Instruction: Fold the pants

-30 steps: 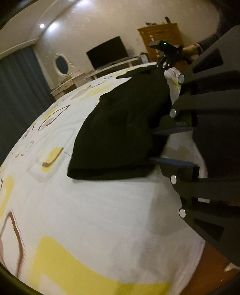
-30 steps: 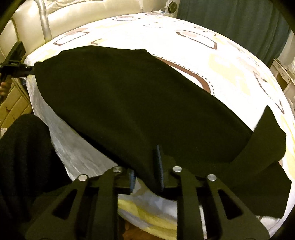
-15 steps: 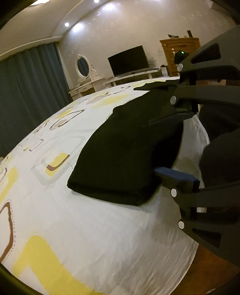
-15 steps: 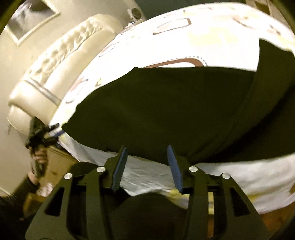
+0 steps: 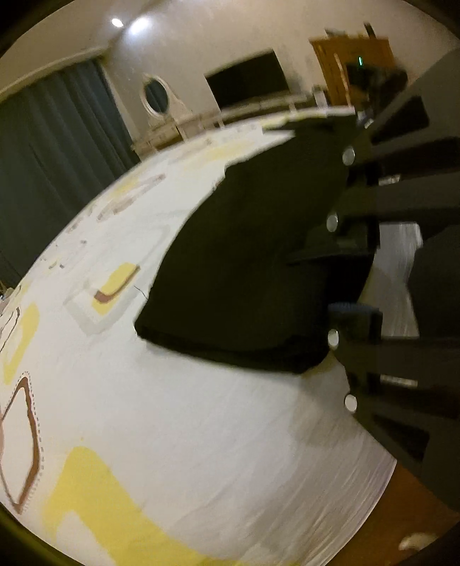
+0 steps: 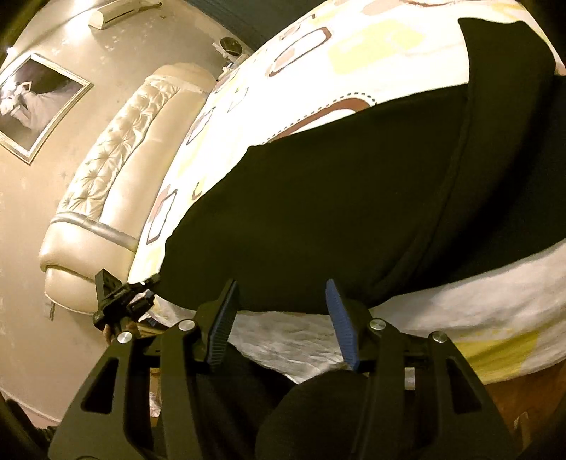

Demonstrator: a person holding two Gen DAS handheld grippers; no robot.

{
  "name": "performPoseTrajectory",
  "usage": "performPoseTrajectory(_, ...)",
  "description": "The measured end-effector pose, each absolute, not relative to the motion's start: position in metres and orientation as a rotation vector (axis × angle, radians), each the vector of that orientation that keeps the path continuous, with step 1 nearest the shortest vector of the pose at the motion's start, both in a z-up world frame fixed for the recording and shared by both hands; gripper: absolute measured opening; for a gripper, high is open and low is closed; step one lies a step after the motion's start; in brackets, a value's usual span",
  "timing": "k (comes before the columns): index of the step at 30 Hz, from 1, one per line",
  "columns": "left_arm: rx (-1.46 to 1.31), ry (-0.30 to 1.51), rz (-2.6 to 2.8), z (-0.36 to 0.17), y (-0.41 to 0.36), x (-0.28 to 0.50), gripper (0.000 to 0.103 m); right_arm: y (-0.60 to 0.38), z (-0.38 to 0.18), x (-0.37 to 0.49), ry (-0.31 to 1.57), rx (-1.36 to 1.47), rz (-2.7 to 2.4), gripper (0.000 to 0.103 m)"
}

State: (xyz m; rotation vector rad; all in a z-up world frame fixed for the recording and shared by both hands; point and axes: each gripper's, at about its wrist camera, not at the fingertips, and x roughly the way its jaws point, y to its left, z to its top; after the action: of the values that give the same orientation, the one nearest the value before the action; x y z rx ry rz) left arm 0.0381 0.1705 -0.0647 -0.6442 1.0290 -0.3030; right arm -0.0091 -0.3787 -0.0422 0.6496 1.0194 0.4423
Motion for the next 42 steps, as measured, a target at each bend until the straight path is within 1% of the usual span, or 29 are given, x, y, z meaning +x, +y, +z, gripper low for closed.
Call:
performPoseTrajectory(3, -0.592, 1.021, -0.250, -0.070, 0.172, 0.036, 0.011, -0.389, -0.038, -0.011, 1.002, 0.661, 0.423, 0.055)
performPoseTrajectory(5, -0.586, 1.003, -0.264, -0.076, 0.175, 0.035, 0.011, -0.398, -0.036, -0.012, 0.990, 0.671, 0.407, 0.057)
performPoseTrajectory(8, -0.594, 0.996, -0.291, -0.078, 0.179, 0.034, 0.011, -0.421, -0.023, -0.009, 0.949, 0.632, 0.336, 0.057)
performPoseTrajectory(11, -0.546, 0.999, -0.309, -0.069, 0.178, 0.031, 0.017, -0.447, -0.005, 0.003, 0.907, 0.591, 0.243, 0.057)
performPoseTrajectory(14, -0.397, 0.967, -0.225, -0.052, 0.175, 0.024, 0.036, -0.470, 0.010, 0.023, 0.869, 0.568, 0.167, 0.057)
performPoseTrajectory(15, -0.350, 0.957, -0.187, -0.047, 0.175, 0.022, 0.049, -0.480, 0.015, 0.035, 0.861, 0.556, 0.122, 0.057)
performPoseTrajectory(16, -0.314, 0.941, -0.157, -0.042, 0.174, 0.020, 0.054, -0.502, 0.021, 0.068, 0.865, 0.521, 0.021, 0.057)
performPoseTrajectory(18, -0.273, 0.917, -0.134, -0.033, 0.173, 0.021, 0.055, -0.518, 0.020, 0.109, 0.891, 0.453, -0.074, 0.057)
performPoseTrajectory(20, -0.254, 0.915, -0.126, -0.028, 0.170, 0.026, 0.061, -0.527, 0.015, 0.151, 0.924, 0.401, -0.147, 0.057)
performPoseTrajectory(21, -0.246, 0.916, -0.121, -0.027, 0.167, 0.028, 0.066, -0.530, 0.011, 0.166, 0.944, 0.381, -0.179, 0.057)
performPoseTrajectory(22, -0.235, 0.918, -0.116, -0.026, 0.162, 0.032, 0.066, -0.530, 0.011, 0.166, 0.944, 0.381, -0.179, 0.057)
performPoseTrajectory(24, -0.234, 0.934, -0.119, -0.029, 0.157, 0.037, 0.067, -0.542, -0.009, 0.214, 1.011, 0.339, -0.280, 0.057)
performPoseTrajectory(27, -0.247, 0.965, -0.123, -0.036, 0.146, 0.045, 0.067, -0.549, -0.025, 0.236, 1.048, 0.318, -0.334, 0.057)
performPoseTrajectory(30, -0.266, 0.987, -0.125, -0.043, 0.136, 0.053, 0.071, -0.555, -0.052, 0.269, 1.111, 0.232, -0.423, 0.057)
performPoseTrajectory(32, -0.280, 0.992, -0.124, -0.046, 0.131, 0.057, 0.071, -0.556, -0.058, 0.275, 1.131, 0.217, -0.438, 0.057)
performPoseTrajectory(34, -0.276, 0.991, -0.117, -0.047, 0.127, 0.058, 0.075, -0.561, -0.070, 0.278, 1.171, 0.221, -0.455, 0.057)
performPoseTrajectory(35, -0.272, 0.991, -0.112, -0.047, 0.126, 0.059, 0.075, -0.564, -0.074, 0.278, 1.175, 0.233, -0.454, 0.053)
performPoseTrajectory(36, -0.271, 0.992, -0.107, -0.047, 0.125, 0.059, 0.076, -0.565, -0.074, 0.276, 1.169, 0.241, -0.456, 0.038)
performPoseTrajectory(37, -0.272, 0.993, -0.103, -0.047, 0.124, 0.060, 0.077, -0.568, -0.072, 0.273, 1.157, 0.240, -0.470, 0.032)
performPoseTrajectory(39, -0.275, 0.993, -0.092, -0.047, 0.122, 0.059, 0.077, -0.572, -0.069, 0.268, 1.142, 0.269, -0.441, 0.009)
performPoseTrajectory(42, -0.278, 0.993, -0.083, -0.047, 0.121, 0.057, 0.077, -0.584, -0.046, 0.249, 1.053, 0.371, -0.378, 0.008)
